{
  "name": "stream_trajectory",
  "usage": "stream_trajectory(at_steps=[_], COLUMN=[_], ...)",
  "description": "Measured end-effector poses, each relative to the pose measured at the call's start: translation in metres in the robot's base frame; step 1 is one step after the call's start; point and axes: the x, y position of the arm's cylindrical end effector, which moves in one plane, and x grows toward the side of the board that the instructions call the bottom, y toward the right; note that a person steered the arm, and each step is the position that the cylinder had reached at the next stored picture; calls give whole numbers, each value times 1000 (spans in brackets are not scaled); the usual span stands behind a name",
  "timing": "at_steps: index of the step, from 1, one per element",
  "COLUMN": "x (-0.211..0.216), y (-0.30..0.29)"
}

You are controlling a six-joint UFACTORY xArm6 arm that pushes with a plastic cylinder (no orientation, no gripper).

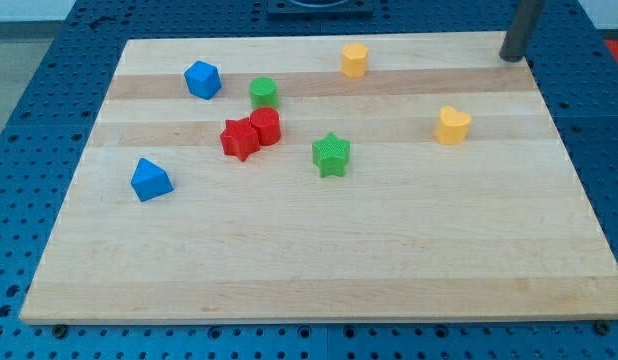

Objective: Push the blue cube closer to the blue triangle

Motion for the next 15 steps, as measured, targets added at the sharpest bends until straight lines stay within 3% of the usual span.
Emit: stream_trajectory(at_steps=[2, 6, 8, 11, 14, 15], x=[21, 40, 90, 130, 90, 44], y=[-98, -139, -155, -243, -253, -260])
